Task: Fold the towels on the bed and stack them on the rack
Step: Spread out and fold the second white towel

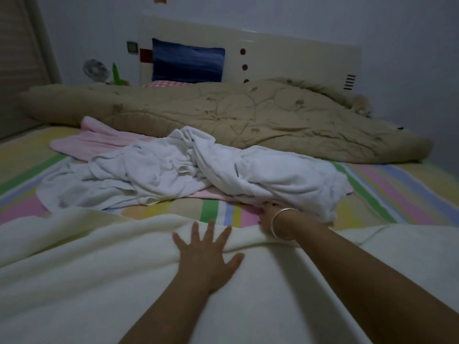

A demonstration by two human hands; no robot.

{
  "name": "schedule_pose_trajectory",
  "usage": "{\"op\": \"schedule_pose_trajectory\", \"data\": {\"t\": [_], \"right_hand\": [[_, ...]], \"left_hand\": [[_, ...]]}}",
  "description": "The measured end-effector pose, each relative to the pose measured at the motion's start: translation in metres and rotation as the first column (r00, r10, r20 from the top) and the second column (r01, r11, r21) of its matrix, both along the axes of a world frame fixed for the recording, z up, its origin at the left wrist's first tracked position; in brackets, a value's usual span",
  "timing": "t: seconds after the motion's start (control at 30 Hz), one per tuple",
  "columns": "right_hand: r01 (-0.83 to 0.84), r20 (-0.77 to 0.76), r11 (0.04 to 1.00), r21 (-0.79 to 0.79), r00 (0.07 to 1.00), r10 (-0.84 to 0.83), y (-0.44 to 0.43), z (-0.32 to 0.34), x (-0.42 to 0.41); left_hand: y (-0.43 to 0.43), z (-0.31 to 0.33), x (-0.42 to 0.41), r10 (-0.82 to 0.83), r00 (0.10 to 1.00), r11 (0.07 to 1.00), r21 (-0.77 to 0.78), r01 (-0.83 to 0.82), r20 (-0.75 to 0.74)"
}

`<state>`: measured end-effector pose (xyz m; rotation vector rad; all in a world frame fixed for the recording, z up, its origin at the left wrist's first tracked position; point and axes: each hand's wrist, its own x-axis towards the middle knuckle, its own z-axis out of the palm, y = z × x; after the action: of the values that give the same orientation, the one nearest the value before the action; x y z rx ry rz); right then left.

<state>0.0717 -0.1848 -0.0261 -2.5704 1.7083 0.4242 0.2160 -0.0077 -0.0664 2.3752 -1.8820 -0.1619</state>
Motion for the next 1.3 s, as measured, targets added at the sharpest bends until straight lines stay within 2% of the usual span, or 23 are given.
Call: {"op": "schedule_pose_trajectory", "data": {"t": [0.07, 0.17, 0.23, 0.27, 0.37, 0.43, 0.5, 0.57, 0.63, 0.7, 0.77, 0.8, 0.93, 1.0, 1.07, 1.13, 1.27, 1.3], "right_hand": [[0.037, 0.041, 0.996, -0.084, 0.999, -0.034, -0.022, 0.001, -0.010], [0.121, 0.191, 0.953, -0.276, 0.979, -0.069, -0.039, 0.033, -0.018], [0.163, 0.271, 0.934, -0.319, 0.960, -0.075, -0.047, 0.045, -0.008], [0.146, 0.260, 0.946, -0.289, 0.963, -0.069, -0.051, 0.046, -0.001], [-0.020, 0.016, 0.990, -0.138, 1.000, 0.023, -0.045, 0.031, 0.016], [-0.042, -0.114, 0.998, -0.048, 0.993, 0.036, -0.027, 0.027, 0.021], [-0.038, -0.161, 0.999, -0.035, 0.986, 0.032, -0.012, 0.021, 0.023], [-0.065, -0.121, 0.997, -0.041, 0.991, 0.060, 0.006, 0.018, 0.024], [-0.102, -0.067, 0.993, -0.054, 0.993, 0.098, 0.023, 0.017, 0.025], [-0.193, -0.018, 0.978, -0.074, 0.981, 0.192, 0.046, 0.021, 0.037], [-0.267, 0.051, 0.958, -0.100, 0.961, 0.273, 0.070, 0.027, 0.058], [-0.299, 0.081, 0.948, -0.109, 0.948, 0.309, 0.081, 0.030, 0.074], [-0.401, 0.165, 0.901, -0.166, 0.890, 0.426, 0.119, 0.030, 0.144], [-0.361, 0.186, 0.894, -0.265, 0.891, 0.415, 0.134, 0.030, 0.177], [-0.305, 0.144, 0.894, -0.329, 0.919, 0.367, 0.140, 0.032, 0.194], [-0.257, 0.087, 0.925, -0.282, 0.953, 0.291, 0.139, 0.031, 0.209], [-0.178, 0.054, 0.967, -0.183, 0.980, 0.191, 0.137, 0.029, 0.217], [-0.168, 0.077, 0.969, -0.179, 0.980, 0.184, 0.137, 0.028, 0.218]], "left_hand": [[-0.002, -0.012, 0.000, -0.003, 1.000, 1.000, -0.018, 0.003, 0.000], [-0.001, -0.016, -0.003, -0.003, 1.000, 0.992, -0.127, 0.006, 0.025], [-0.004, -0.022, -0.004, -0.006, 0.998, 0.990, -0.139, 0.014, 0.057], [-0.004, -0.024, -0.002, -0.013, 0.999, 0.992, -0.127, 0.019, 0.052], [-0.004, -0.023, 0.000, -0.017, 1.000, 0.992, -0.128, 0.019, 0.015], [-0.004, -0.022, -0.002, -0.008, 0.999, 0.986, -0.168, 0.015, 0.039], [-0.003, -0.020, -0.001, -0.024, 1.000, 0.998, -0.063, 0.025, 0.015], [0.000, -0.015, 0.003, -0.035, 0.999, 0.999, 0.015, 0.036, -0.039], [0.005, -0.006, 0.005, -0.073, 0.991, 0.997, -0.029, 0.070, -0.116], [0.017, 0.001, 0.014, -0.099, 0.949, 0.980, -0.195, 0.040, -0.301], [0.036, 0.010, 0.033, -0.095, 0.851, 0.911, -0.389, -0.135, -0.517], [0.047, 0.014, 0.049, -0.074, 0.840, 0.862, -0.458, -0.218, -0.537], [0.093, 0.027, 0.130, 0.190, 0.930, 0.747, -0.568, -0.345, -0.315], [0.117, 0.034, 0.172, 0.326, 0.910, 0.694, -0.589, -0.415, -0.257], [0.134, 0.038, 0.205, 0.435, 0.871, 0.649, -0.591, -0.479, -0.228], [0.147, 0.039, 0.233, 0.496, 0.849, 0.675, -0.534, -0.509, -0.183], [0.145, 0.037, 0.267, 0.521, 0.853, 0.837, -0.171, -0.519, -0.040], [0.143, 0.036, 0.271, 0.513, 0.858, 0.847, -0.159, -0.507, -0.003]]}}
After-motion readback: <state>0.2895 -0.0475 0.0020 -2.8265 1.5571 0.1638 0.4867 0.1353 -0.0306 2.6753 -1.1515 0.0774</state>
